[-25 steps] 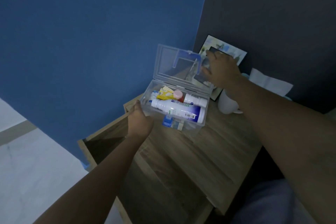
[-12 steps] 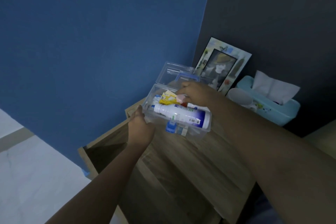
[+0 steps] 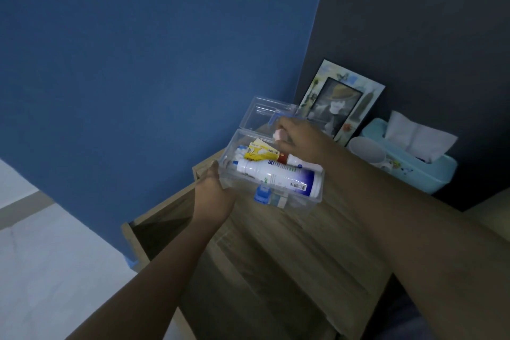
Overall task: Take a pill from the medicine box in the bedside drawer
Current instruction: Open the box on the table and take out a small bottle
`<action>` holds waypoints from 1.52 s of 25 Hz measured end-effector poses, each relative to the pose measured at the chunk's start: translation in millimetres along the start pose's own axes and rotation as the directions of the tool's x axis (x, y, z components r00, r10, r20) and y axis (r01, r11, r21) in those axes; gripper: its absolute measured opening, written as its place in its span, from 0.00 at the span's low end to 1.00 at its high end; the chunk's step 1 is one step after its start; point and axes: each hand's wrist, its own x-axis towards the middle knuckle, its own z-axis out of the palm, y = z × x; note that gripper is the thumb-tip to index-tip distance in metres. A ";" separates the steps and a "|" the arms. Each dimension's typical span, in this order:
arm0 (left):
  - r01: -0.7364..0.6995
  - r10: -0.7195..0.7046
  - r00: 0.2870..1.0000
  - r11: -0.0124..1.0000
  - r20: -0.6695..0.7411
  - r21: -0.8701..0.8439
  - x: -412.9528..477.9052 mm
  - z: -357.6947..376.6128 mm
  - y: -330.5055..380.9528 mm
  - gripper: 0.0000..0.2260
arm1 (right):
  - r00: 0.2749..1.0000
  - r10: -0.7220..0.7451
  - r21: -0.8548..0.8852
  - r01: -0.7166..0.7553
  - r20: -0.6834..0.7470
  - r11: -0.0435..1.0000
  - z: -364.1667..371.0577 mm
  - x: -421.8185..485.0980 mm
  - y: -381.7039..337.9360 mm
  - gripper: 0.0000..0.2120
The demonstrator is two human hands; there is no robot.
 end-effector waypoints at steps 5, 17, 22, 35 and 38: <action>-0.074 0.074 0.997 0.997 0.021 0.012 -5.0 -19.6 27.5 0.21 | 0.980 0.082 0.361 -0.011 -0.181 0.933 -2.0 -52.6 -16.0 0.17; -0.305 0.286 0.903 0.952 0.322 0.008 -75.7 -45.2 121.1 0.10 | 0.951 0.136 0.642 0.078 -0.277 0.762 -41.3 -163.9 -78.0 0.32; -0.326 0.292 0.895 0.944 0.337 0.047 -87.8 -53.1 134.2 0.12 | 0.950 0.108 0.544 0.072 -0.293 0.836 -54.3 -177.9 -81.0 0.32; -0.525 0.397 0.784 0.834 0.478 0.169 -104.3 -37.1 144.3 0.14 | 0.907 0.033 0.354 0.131 -0.420 0.926 -51.3 -208.2 -68.4 0.21; -0.449 0.321 0.821 0.874 0.472 0.187 -102.5 -33.9 140.8 0.17 | 0.882 0.020 0.315 0.148 -0.472 0.938 -46.5 -212.8 -67.8 0.19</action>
